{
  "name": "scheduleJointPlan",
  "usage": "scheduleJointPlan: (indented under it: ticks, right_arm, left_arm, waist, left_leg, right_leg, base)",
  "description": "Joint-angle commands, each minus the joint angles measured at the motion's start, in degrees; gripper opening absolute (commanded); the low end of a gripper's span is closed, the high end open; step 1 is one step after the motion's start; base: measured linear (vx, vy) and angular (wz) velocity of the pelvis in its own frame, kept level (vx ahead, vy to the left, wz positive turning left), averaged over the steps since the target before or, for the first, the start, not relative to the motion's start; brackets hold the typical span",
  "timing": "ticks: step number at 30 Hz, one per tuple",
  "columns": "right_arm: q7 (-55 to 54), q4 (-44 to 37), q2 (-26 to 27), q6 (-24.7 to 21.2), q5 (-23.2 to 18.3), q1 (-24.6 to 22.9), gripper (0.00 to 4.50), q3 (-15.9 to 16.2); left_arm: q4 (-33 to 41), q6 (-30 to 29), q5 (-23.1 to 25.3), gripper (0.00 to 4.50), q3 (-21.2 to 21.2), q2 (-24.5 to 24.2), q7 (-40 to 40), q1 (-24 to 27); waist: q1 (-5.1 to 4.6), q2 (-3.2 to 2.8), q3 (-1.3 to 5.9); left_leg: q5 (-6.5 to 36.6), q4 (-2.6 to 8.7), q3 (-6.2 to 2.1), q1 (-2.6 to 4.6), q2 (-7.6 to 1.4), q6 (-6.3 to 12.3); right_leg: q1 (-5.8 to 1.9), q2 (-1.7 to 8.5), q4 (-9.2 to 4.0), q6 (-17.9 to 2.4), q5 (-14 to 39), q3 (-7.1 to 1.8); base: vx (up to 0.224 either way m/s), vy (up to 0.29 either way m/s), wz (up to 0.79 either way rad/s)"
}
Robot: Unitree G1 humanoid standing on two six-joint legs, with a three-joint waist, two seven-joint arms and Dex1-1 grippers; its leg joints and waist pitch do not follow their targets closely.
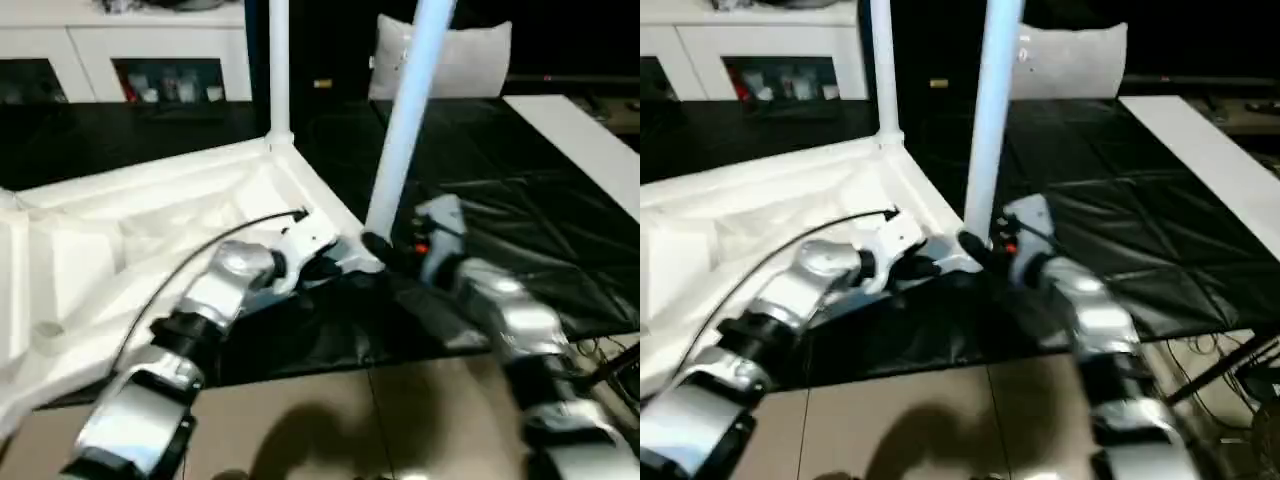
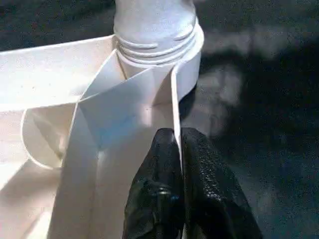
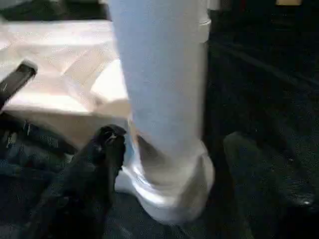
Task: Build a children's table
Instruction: Rotate leg to tighten
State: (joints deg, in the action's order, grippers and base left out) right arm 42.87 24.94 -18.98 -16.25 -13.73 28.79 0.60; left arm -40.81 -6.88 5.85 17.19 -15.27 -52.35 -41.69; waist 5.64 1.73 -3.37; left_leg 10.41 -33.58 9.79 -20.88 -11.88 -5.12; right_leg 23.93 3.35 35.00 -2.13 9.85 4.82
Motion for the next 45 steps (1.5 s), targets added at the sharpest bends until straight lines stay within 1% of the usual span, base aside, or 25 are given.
scheduleJointPlan:
  ticks: [1, 3, 4, 5, 6, 8, 9, 10, 13, 16, 17, 20, 22, 23, 25, 26, 32, 34, 35, 40, 41, 42, 43, 44, 45]
  right_arm:
    - [6.3, -3.4, -3.5, -2.2, -1.1, -0.7, 3.88, 1.0]
    - [9.0, -4.8, -5.3, -3.4, -1.6, -1.2, 3.96, 1.6]
    - [10.0, -5.3, -5.9, -3.8, -1.7, -1.3, 4.13, 1.9]
    - [12.5, -6.3, -7.3, -3.9, -1.7, -1.9, 4.23, 3.0]
    - [15.1, -7.5, -8.5, -3.9, -1.7, -2.5, 4.30, 4.4]
    - [19.5, -9.4, -10.3, -4.3, -2.3, -3.5, 4.30, 6.4]
    - [21.0, -10.0, -10.8, -4.6, -2.6, -3.7, 4.30, 7.0]
    - [22.5, -10.4, -11.2, -4.7, -2.9, -3.8, 4.07, 7.5]
    - [28.2, -11.5, -12.3, -5.1, -3.7, -3.9, 3.95, 9.5]
    - [31.0, -11.5, -12.8, -4.7, -3.6, -3.7, 3.59, 10.6]
    - [31.7, -11.3, -12.9, -4.4, -3.8, -3.6, 3.51, 10.9]
    - [33.2, -11.2, -13.3, -4.6, -4.1, -3.6, 3.30, 11.5]
    - [34.4, -11.2, -13.5, -4.9, -4.3, -3.6, 3.22, 12.1]
    - [34.9, -11.1, -13.5, -5.1, -4.3, -3.6, 3.00, 12.3]
    - [36.2, -10.9, -13.6, -5.5, -4.5, -3.6, 2.92, 12.4]
    - [36.7, -10.8, -13.5, -5.5, -4.5, -3.7, 2.78, 12.3]
    - [36.8, -9.8, -13.2, -4.9, -4.6, -3.9, 2.25, 12.0]
    - [36.7, -9.4, -12.9, -4.9, -4.9, -4.1, 2.16, 11.7]
    - [36.6, -9.5, -12.8, -5.0, -5.2, -4.3, 2.06, 11.6]
    - [33.2, -11.1, -10.4, -6.6, -6.7, -5.9, 1.97, 9.7]
    - [32.3, -11.2, -9.9, -6.7, -6.6, -5.9, 1.97, 9.6]
    - [30.6, -11.4, -9.0, -6.8, -6.5, -6.0, 1.96, 9.4]
    - [22.7, -10.8, -5.1, -7.6, -4.9, -5.2, 1.96, 8.5]
    - [18.7, -10.1, -3.1, -8.4, -4.1, -4.4, 1.96, 8.1]
    - [18.7, -10.1, -3.1, -8.4, -4.1, -4.4, 1.96, 8.1]
  left_arm:
    - [1.6, 4.2, 0.7, 0.00, 2.2, -2.0, -6.4, -0.2]
    - [1.5, 6.6, 0.8, 0.00, 3.2, -3.2, -9.3, 0.2]
    - [1.4, 7.9, 0.9, 0.00, 3.6, -3.6, -10.3, 0.3]
    - [1.4, 9.6, 1.0, 0.00, 4.4, -4.4, -12.3, 0.5]
    - [1.4, 11.4, 1.4, 0.00, 5.3, -5.2, -13.7, 0.7]
    - [0.9, 13.7, 1.6, 0.00, 6.3, -5.8, -15.5, 0.7]
    - [0.6, 14.2, 1.7, 0.00, 6.5, -5.8, -15.9, 0.6]
    - [0.6, 14.9, 1.4, 0.00, 6.6, -5.9, -16.9, 0.7]
    - [2.9, 16.0, -0.7, 0.00, 7.3, -6.2, -22.7, 1.5]
    - [3.4, 17.3, -1.6, 0.00, 7.4, -5.9, -24.6, 1.7]
    - [3.1, 17.7, -1.5, 0.00, 7.7, -5.8, -25.2, 1.6]
    - [2.6, 18.7, -1.3, 0.00, 8.2, -5.8, -25.7, 1.5]
    - [2.4, 18.9, -1.2, 0.00, 8.2, -5.8, -25.9, 1.5]
    - [2.5, 18.9, -1.3, 0.00, 8.1, -5.8, -26.0, 1.4]
    - [2.4, 18.9, -1.4, 0.00, 7.9, -5.7, -26.4, 1.2]
    - [2.1, 19.1, -1.3, 0.00, 7.8, -5.8, -26.6, 1.1]
    - [1.9, 19.0, -1.8, 0.00, 7.4, -5.7, -27.0, 1.3]
    - [2.1, 18.4, -2.3, 0.00, 7.1, -5.6, -27.3, 1.5]
    - [2.2, 18.0, -2.5, 0.00, 7.0, -5.5, -27.4, 1.6]
    - [3.1, 12.8, -3.0, 0.00, 5.6, -4.3, -24.5, 2.3]
    - [3.2, 12.3, -3.1, 0.00, 5.5, -4.1, -24.2, 2.4]
    - [3.4, 11.4, -3.2, 0.00, 5.2, -3.9, -23.7, 2.5]
    - [3.8, 8.0, -3.4, 0.00, 4.1, -2.5, -20.3, 2.5]
    - [4.0, 5.7, -3.4, 0.00, 3.6, -1.7, -18.2, 2.3]
    - [4.0, 5.7, -3.4, 0.00, 3.6, -1.7, -18.2, 2.3]
  waist:
    - [0.59, 0.01, 4.32]
    - [0.84, 0.02, 4.22]
    - [1.18, -0.08, 4.28]
    - [1.21, -0.03, 4.25]
    - [1.53, -0.15, 4.23]
    - [1.90, -0.15, 4.27]
    - [2.39, -0.10, 4.27]
    - [2.69, -0.09, 4.23]
    - [3.26, -0.01, 4.18]
    - [3.60, -0.06, 4.16]
    - [3.82, 0.37, 4.19]
    - [4.21, 0.11, 4.21]
    - [4.24, 0.18, 4.27]
    - [4.26, 0.17, 4.25]
    - [4.27, 0.19, 4.28]
    - [4.32, 0.26, 4.31]
    - [4.36, 0.04, 4.32]
    - [4.35, 0.08, 4.39]
    - [4.35, -0.05, 4.36]
    - [4.35, -0.15, 4.37]
    - [4.28, -0.11, 4.28]
    - [4.14, -0.31, 4.18]
    - [3.79, -0.30, 3.92]
    - [3.49, -0.31, 3.73]
    - [3.30, -0.31, 3.64]
  left_leg:
    - [6.5, 3.13, -0.11, 0.20, -1.12, 4.33]
    - [6.8, 3.19, -0.11, 0.36, -1.29, 4.25]
    - [7.0, 3.16, -0.10, 0.46, -1.37, 4.00]
    - [7.1, 3.18, -0.05, 0.46, -1.39, 3.94]
    - [7.4, 3.20, -0.12, 0.50, -1.52, 3.94]
    - [7.7, 3.17, -0.03, 0.60, -1.76, 3.86]
    - [7.7, 3.12, -0.08, 0.51, -1.81, 3.88]
    - [8.1, 3.14, -0.03, 0.65, -1.85, 3.75]
    - [8.8, 3.19, -0.11, 0.55, -1.89, 3.14]
    - [9.1, 3.15, -0.08, 0.61, -1.89, 2.93]
    - [9.0, 3.14, -0.03, 0.62, -1.86, 2.88]
    - [8.9, 3.17, -0.11, 0.65, -1.93, 2.71]
    - [8.8, 3.17, -0.18, 0.57, -1.92, 2.55]
    - [8.8, 3.17, -0.20, 0.60, -1.92, 2.53]
    - [8.7, 3.14, -0.17, 0.56, -1.86, 2.62]
    - [8.5, 3.08, -0.15, 0.51, -1.84, 2.66]
    - [8.4, 3.12, -0.23, 0.50, -1.88, 2.49]
    - [8.4, 3.10, -0.23, 0.51, -1.89, 2.45]
    - [8.5, 3.09, -0.24, 0.51, -1.88, 2.47]
    - [8.5, 3.08, -0.27, 0.50, -1.89, 2.43]
    - [8.8, 3.14, -0.25, 0.50, -1.86, 2.34]
    - [9.6, 3.25, -0.29, 0.51, -1.82, 2.00]
    - [11.0, 3.46, -0.40, 0.53, -1.71, 1.38]
    - [11.9, 3.57, -0.43, 0.63, -1.68, 0.85]
    - [12.7, 3.67, -0.48, 0.81, -1.52, 0.26]
  right_leg:
    - [-4.58, 4.57, -3.91, -10.3, 6.9, -3.09]
    - [-4.39, 4.72, -4.00, -9.9, 8.1, -3.10]
    - [-4.31, 4.82, -4.00, -9.8, 8.8, -3.11]
    - [-4.27, 4.76, -3.99, -9.8, 8.9, -3.11]
    - [-4.21, 4.81, -4.07, -9.8, 9.3, -3.03]
    - [-4.07, 4.82, -3.88, -10.0, 8.7, -3.05]
    - [-4.16, 4.85, -3.81, -10.0, 8.6, -3.00]
    - [-3.97, 4.92, -3.86, -10.1, 9.2, -3.01]
    - [-4.03, 5.20, -3.94, -9.6, 11.5, -2.99]
    - [-3.85, 5.21, -4.07, -9.4, 12.2, -2.97]
    - [-3.84, 5.18, -4.12, -9.1, 12.7, -2.96]
    - [-3.81, 5.29, -4.18, -8.6, 13.8, -2.92]
    - [-3.90, 5.26, -4.04, -8.4, 13.4, -2.84]
    - [-3.88, 5.26, -4.07, -8.4, 13.4, -2.83]
    - [-3.91, 5.29, -4.10, -8.3, 13.6, -2.79]
    - [-3.94, 5.29, -4.06, -8.3, 13.4, -2.79]
    - [-3.96, 5.27, -4.07, -8.2, 13.5, -2.67]
    - [-4.00, 5.31, -3.98, -8.5, 12.9, -2.65]
    - [-3.96, 5.31, -4.01, -8.6, 12.9, -2.63]
    - [-4.03, 5.25, -3.95, -9.1, 12.2, -2.60]
    - [-4.03, 5.21, -4.07, -9.0, 12.8, -2.59]
    - [-4.03, 5.28, -4.34, -8.5, 14.5, -2.55]
    - [-3.99, 5.33, -4.71, -7.7, 17.9, -2.38]
    - [-3.84, 5.30, -4.89, -7.2, 20.0, -2.36]
    - [-3.82, 5.36, -5.18, -6.6, 22.3, -2.29]
  base:
    - [0.000, 0.000, 0.00]
    - [0.000, 0.000, 0.00]
    - [0.000, 0.000, 0.00]
    - [0.000, 0.000, 0.00]
    - [0.000, 0.000, 0.00]
    - [0.000, 0.000, 0.00]
    - [0.000, 0.000, 0.00]
    - [0.000, 0.000, 0.00]
    - [0.000, 0.000, 0.00]
    - [0.000, 0.000, 0.00]
    - [0.000, 0.000, 0.00]
    - [0.000, 0.000, 0.00]
    - [0.000, 0.000, 0.00]
    - [0.000, 0.000, 0.00]
    - [0.000, 0.000, 0.00]
    - [0.000, 0.000, 0.00]
    - [0.000, 0.000, 0.00]
    - [0.000, 0.000, 0.00]
    - [0.000, 0.000, 0.00]
    - [0.000, 0.000, 0.00]
    - [0.000, 0.000, 0.00]
    - [0.000, 0.000, 0.00]
    - [0.000, 0.000, 0.00]
    - [0.000, 0.000, 0.00]
    - [0.000, 0.000, 0.00]
